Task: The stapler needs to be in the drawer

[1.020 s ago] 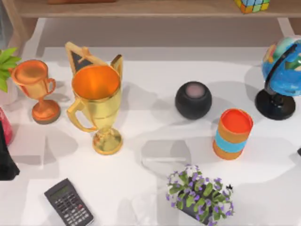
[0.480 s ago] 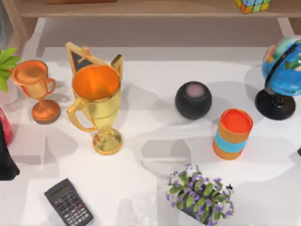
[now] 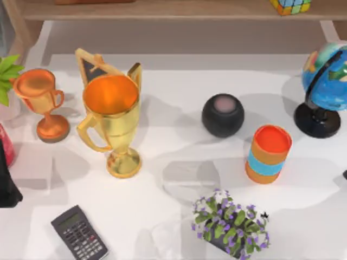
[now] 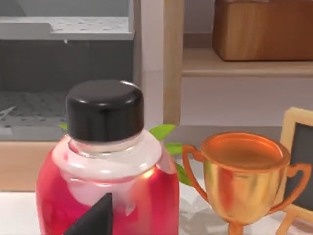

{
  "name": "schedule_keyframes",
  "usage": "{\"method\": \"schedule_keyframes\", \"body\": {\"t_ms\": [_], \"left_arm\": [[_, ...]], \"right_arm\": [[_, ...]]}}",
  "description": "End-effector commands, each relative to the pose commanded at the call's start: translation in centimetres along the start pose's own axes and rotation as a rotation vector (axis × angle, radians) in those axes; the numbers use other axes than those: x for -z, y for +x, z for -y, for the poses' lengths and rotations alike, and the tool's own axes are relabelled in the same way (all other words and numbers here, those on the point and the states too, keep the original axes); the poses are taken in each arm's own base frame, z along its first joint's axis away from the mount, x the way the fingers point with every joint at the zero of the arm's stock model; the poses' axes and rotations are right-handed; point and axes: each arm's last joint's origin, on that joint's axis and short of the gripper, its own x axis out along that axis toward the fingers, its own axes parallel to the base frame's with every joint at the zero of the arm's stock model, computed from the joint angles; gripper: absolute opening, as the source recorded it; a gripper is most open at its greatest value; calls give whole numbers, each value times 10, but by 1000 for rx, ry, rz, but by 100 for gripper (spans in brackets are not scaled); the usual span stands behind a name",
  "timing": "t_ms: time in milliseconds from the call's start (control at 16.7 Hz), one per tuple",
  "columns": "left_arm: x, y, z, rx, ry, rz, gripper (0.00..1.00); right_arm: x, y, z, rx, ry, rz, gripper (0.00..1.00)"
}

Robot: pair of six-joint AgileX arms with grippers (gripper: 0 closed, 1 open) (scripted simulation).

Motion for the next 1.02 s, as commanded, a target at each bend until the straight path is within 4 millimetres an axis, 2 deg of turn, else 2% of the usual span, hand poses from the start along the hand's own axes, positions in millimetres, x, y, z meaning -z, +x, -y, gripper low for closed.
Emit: {"method": "schedule_keyframes", "body": {"t_ms": [600, 780, 1020], "left_arm": [[0, 0, 0, 0, 0, 0, 100], [0, 0, 0, 0, 0, 0, 100], [0, 0, 0, 0, 0, 0, 100]], "right_arm": [[2, -1, -1, -4, 4, -5, 0], [3, -17, -3, -11, 11, -7, 0], [2, -49, -3, -11, 8, -4, 0]]}}
